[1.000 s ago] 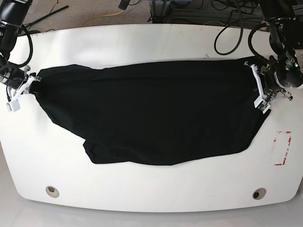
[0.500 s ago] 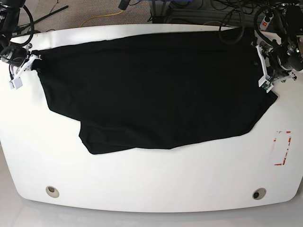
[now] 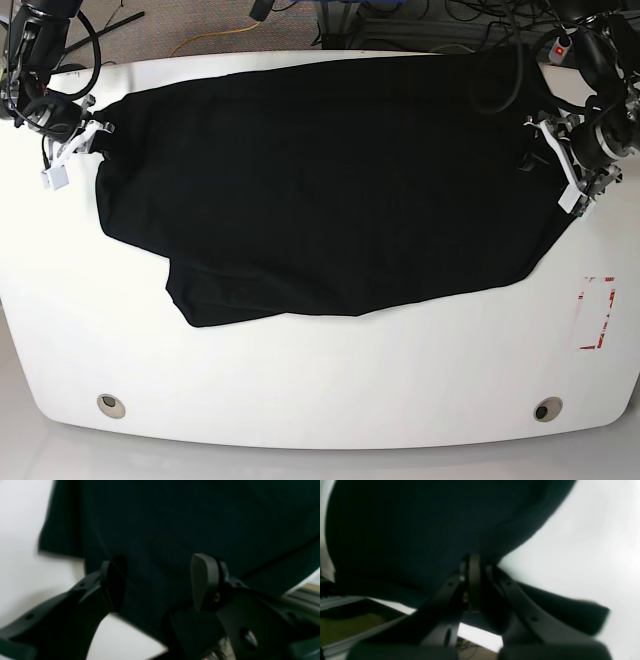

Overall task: Fold the T-shirt properly
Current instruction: 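Drag the held shirt across the table with both grippers, then hold the shirt edge with both grippers, laying it flat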

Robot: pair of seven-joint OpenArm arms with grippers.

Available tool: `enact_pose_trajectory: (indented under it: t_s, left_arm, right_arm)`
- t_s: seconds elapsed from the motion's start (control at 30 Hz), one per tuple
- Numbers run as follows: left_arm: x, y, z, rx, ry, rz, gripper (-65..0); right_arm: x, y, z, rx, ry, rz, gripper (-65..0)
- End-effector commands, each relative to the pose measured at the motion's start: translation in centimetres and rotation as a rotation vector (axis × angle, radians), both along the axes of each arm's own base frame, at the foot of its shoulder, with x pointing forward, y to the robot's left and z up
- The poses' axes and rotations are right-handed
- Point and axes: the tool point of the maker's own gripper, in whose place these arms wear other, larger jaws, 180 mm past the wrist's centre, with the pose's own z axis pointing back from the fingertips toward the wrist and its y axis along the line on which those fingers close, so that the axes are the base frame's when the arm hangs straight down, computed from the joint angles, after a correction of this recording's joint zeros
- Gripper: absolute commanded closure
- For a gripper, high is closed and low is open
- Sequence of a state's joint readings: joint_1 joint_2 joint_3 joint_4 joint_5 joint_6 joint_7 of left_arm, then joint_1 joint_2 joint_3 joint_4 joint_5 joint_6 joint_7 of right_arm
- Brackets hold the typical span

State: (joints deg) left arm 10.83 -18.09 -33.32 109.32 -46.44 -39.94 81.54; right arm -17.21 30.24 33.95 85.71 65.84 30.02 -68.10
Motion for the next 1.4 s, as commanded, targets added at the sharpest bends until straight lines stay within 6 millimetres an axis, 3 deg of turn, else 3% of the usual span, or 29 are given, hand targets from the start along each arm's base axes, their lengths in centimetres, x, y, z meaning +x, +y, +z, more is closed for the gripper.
enact_pose_trajectory:
  t_s: [0.0, 0.17, 0.47, 0.63, 0.8, 0.9, 1.03, 1.23, 1.3, 1.37]
  left_arm:
    - [0.9, -0.8, -0.6, 0.047, 0.003, -0.019, -37.4]
    - [0.6, -0.6, -2.7, 0.145, 0.051, -0.006, -37.2]
    - [0.3, -0.2, -8.2, 0.267, 0.16, -0.029, -37.2]
    - [2.0, 0.2, -9.9, 0.275, 0.166, -0.034, -37.2]
    - [4.4, 0.4, -10.4, 0.309, 0.188, -0.069, -37.2]
    - [6.2, -0.6, -11.2, 0.29, 0.188, -0.112, -37.2]
    - [8.6, -0.5, -11.0, 0.302, 0.163, -0.166, -37.2]
    - [11.4, 0.9, -8.8, 0.385, 0.129, -0.213, -37.2]
    - [11.2, 3.0, -8.1, 0.437, 0.155, -0.195, -37.2]
    - [11.1, 3.9, -7.4, 0.47, 0.157, -0.19, -37.2]
  right_arm:
    - [0.9, -0.6, 1.3, -0.011, -0.046, -0.005, 0.0]
    - [0.9, -0.5, 1.1, -0.007, -0.044, -0.008, 0.0]
    - [0.7, -0.9, 0.8, -0.035, -0.03, -0.013, 0.0]
    - [0.2, -1.4, 0.2, -0.065, -0.005, -0.013, 0.0]
    - [-0.7, -2.6, 0.4, -0.075, -0.004, -0.056, 0.0]
    - [-0.9, -2.5, 0.3, -0.058, -0.008, -0.079, 0.0]
    - [-2.5, -3.1, -0.2, -0.061, 0.019, -0.107, 0.0]
    - [-3.2, -2.5, -0.8, -0.036, 0.028, -0.124, 0.0]
    - [-3.1, -2.3, -0.4, -0.039, 0.007, -0.131, 0.0]
    - [-3.2, -1.8, -0.2, -0.04, -0.001, -0.123, 0.0]
